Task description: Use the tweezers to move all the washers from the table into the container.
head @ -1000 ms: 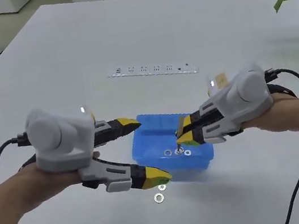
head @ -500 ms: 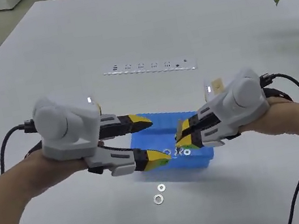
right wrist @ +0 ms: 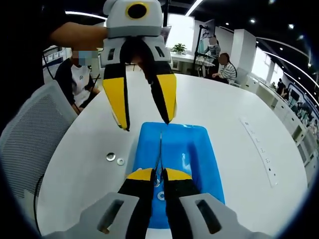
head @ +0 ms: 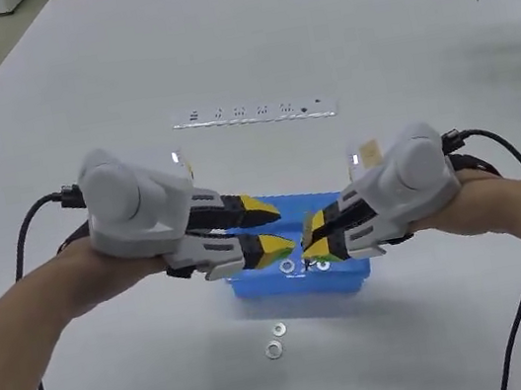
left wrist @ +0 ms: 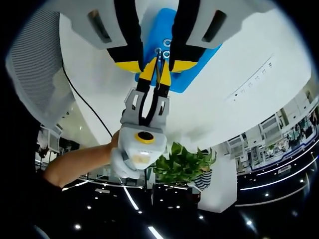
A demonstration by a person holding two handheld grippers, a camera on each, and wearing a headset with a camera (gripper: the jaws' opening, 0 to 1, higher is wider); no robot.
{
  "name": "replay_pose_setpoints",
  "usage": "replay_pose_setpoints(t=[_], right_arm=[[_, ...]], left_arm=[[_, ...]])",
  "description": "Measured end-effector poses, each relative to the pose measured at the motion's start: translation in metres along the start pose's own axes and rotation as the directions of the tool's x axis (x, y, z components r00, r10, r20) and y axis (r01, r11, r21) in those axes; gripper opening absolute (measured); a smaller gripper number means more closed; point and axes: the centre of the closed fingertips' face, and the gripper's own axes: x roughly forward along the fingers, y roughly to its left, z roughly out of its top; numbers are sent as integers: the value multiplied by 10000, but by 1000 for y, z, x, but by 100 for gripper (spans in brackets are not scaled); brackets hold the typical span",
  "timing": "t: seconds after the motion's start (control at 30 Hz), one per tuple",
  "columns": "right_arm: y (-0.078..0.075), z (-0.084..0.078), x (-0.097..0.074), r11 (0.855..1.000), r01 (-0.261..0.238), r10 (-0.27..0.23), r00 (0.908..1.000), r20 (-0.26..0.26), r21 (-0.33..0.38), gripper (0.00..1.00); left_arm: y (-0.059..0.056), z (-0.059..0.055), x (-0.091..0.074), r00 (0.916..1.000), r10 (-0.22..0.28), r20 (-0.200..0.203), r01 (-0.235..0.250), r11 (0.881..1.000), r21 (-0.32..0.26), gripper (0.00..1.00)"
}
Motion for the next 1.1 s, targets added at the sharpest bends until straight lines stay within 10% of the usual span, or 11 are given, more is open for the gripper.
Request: replay_pose_setpoints(t=[1.1], right_arm=[[-1, -5, 3, 10000, -76, 76, 10000, 18, -7, 10]], left_arm=[[5, 1, 29, 9980, -456, -439, 495, 9944, 934, 6]])
